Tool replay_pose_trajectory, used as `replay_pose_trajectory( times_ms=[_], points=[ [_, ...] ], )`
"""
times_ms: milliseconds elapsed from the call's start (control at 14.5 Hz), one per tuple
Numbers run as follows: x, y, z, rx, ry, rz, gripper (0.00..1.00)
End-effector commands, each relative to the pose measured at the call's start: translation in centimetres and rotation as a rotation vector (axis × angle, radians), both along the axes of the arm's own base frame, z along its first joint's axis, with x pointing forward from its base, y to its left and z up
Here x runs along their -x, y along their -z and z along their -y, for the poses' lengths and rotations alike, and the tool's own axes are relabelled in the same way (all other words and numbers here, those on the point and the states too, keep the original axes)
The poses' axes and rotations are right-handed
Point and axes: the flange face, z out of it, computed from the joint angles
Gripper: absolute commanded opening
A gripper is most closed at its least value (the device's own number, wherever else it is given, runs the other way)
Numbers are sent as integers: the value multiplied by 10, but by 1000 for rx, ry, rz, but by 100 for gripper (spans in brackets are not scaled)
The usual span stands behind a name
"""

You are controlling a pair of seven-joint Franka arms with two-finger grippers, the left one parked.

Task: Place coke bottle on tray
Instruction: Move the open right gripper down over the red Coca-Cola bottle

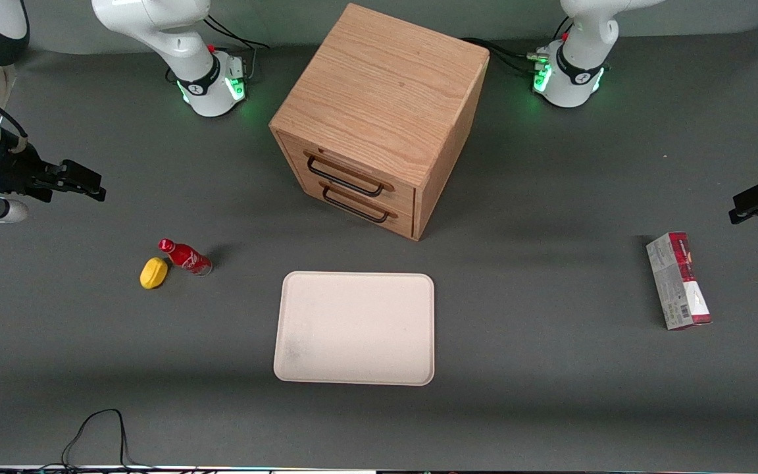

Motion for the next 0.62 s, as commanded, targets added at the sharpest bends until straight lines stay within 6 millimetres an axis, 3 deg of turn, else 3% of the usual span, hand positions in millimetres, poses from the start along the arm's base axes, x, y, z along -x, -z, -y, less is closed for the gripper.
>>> replay_pose_trajectory(
  times_ms=[0,276,552],
  points=[
    [5,-7,2,-27,20,-8,100],
    [-2,1,5,-38,23,-10,100],
    [-15,65,15,-90,-14,-38,100]
  ],
)
